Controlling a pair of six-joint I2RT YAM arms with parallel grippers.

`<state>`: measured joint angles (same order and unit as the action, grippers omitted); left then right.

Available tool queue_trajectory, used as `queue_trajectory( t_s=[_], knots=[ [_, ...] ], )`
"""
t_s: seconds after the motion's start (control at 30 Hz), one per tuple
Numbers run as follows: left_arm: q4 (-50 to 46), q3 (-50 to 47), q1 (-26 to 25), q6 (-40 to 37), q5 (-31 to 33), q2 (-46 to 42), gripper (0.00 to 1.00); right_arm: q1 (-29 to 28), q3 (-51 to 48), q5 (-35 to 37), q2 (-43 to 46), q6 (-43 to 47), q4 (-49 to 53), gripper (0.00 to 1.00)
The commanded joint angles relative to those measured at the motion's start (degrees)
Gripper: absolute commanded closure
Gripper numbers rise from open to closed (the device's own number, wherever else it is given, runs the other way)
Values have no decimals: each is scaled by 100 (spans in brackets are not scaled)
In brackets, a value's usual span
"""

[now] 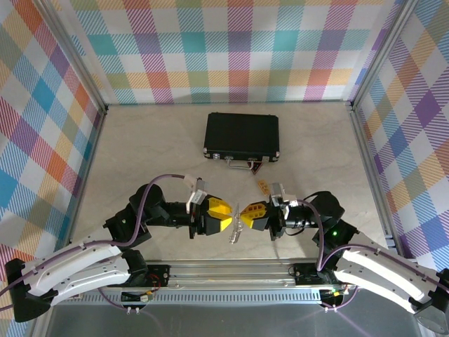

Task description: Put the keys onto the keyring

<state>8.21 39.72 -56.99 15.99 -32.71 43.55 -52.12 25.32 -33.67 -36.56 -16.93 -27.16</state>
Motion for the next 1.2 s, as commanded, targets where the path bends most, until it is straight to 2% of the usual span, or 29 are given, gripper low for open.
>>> queue_trajectory(
  t_s=[0.0,0.2,0.67,0.87,1.17],
  knots=[
    [321,212,-77,-178,-140,-9,65,-26,-119,14,111,-208,-699,100],
    [381,220,-93,-243,-91,99,66,-27,-253,62,152,-335,-1048,100],
    [399,298,-119,-334,90,249,70,-26,-370,249,287,-342,-1112,100],
    [599,255,-137,-268,-3,307,65,-26,-370,265,263,-333,-1110,100],
    [741,267,-154,-268,45,493,64,-27,-370,276,219,-329,-1113,100]
  ],
)
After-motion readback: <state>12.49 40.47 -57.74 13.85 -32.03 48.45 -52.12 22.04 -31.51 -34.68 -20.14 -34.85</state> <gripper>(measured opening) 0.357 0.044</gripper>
